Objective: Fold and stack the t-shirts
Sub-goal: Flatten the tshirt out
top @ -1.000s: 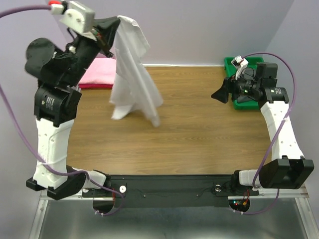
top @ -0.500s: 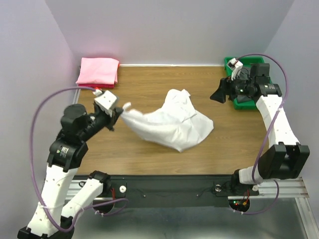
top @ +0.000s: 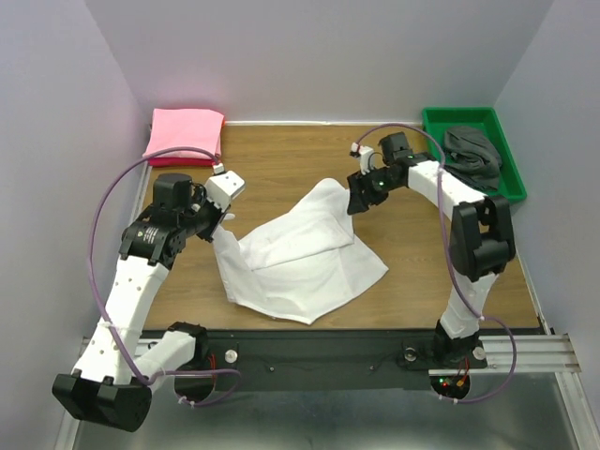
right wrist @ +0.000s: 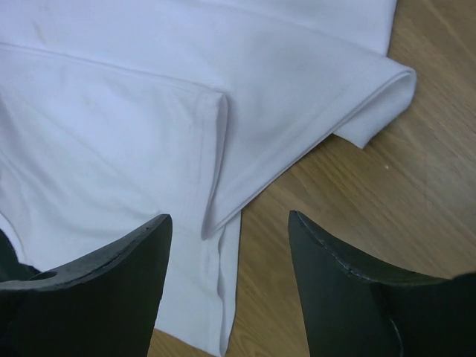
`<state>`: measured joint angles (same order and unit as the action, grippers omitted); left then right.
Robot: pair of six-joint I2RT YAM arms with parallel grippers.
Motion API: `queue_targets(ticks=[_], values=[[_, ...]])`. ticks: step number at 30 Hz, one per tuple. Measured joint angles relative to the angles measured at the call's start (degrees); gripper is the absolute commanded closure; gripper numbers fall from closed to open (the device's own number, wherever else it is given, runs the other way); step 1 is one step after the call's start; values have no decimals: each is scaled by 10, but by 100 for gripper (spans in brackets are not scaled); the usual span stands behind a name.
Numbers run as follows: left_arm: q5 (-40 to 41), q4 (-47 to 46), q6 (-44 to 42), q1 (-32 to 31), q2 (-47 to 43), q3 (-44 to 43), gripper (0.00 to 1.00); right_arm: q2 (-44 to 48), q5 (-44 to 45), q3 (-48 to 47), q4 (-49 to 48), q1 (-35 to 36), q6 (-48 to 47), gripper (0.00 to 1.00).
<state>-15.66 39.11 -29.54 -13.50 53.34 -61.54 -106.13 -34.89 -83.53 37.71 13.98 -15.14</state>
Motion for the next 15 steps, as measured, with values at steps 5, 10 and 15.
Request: queue_targets(ticks=[5, 10, 15], values=[[14, -2, -31, 26, 12, 0, 100, -66, 33, -29, -14, 28, 10, 42], [14, -10, -41, 40, 14, 3, 100, -94, 38, -85, -28, 34, 29, 49], [10, -23, -42, 46, 28, 5, 100, -101, 30, -99, -44, 41, 42, 50]])
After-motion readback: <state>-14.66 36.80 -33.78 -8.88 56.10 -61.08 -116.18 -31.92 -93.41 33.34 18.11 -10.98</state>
